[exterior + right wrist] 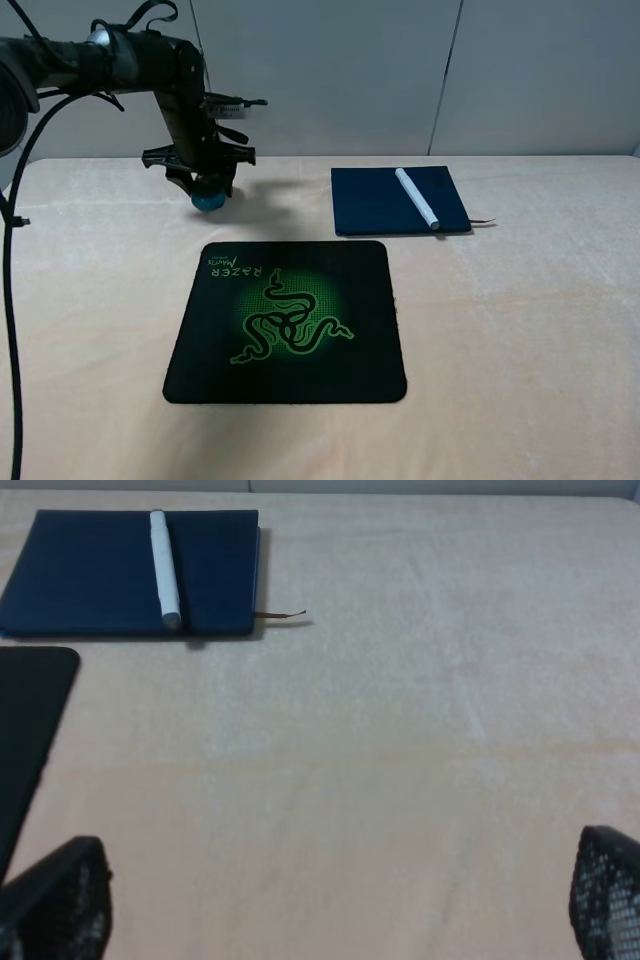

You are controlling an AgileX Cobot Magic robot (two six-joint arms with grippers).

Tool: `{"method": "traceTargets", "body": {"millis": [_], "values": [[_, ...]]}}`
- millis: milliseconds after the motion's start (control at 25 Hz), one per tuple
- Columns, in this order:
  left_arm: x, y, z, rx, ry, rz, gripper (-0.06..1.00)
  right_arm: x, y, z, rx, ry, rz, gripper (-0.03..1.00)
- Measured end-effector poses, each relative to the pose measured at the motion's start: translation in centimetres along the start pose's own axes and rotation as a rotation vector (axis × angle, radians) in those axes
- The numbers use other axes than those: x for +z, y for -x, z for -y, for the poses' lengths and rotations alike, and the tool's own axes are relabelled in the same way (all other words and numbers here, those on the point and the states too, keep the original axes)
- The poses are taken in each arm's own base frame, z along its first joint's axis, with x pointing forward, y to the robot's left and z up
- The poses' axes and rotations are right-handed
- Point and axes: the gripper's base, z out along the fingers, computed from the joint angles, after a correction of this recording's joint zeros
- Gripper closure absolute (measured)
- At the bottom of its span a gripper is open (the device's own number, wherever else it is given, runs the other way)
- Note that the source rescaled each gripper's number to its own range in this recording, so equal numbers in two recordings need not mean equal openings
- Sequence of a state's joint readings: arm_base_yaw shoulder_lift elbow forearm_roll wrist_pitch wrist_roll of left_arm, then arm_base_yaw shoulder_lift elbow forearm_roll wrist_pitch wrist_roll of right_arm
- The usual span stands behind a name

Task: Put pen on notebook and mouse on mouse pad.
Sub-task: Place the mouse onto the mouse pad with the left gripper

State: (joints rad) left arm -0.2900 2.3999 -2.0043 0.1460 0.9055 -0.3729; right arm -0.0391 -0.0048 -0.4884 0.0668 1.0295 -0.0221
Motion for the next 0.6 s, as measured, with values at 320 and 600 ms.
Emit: {"method": "traceTargets", "body": {"millis": [320,600], "values": [[-4.3,1.0,0.1,-0.006,0.003,-0.071,0.94,0.0,0.0,0.0,0.000,0.000,0.000,-0.03],[-5.1,0.6,2.1,0.078,-0.087,-0.074,0.94,0.0,0.0,0.0,0.000,0.000,0.000,-0.03]]}}
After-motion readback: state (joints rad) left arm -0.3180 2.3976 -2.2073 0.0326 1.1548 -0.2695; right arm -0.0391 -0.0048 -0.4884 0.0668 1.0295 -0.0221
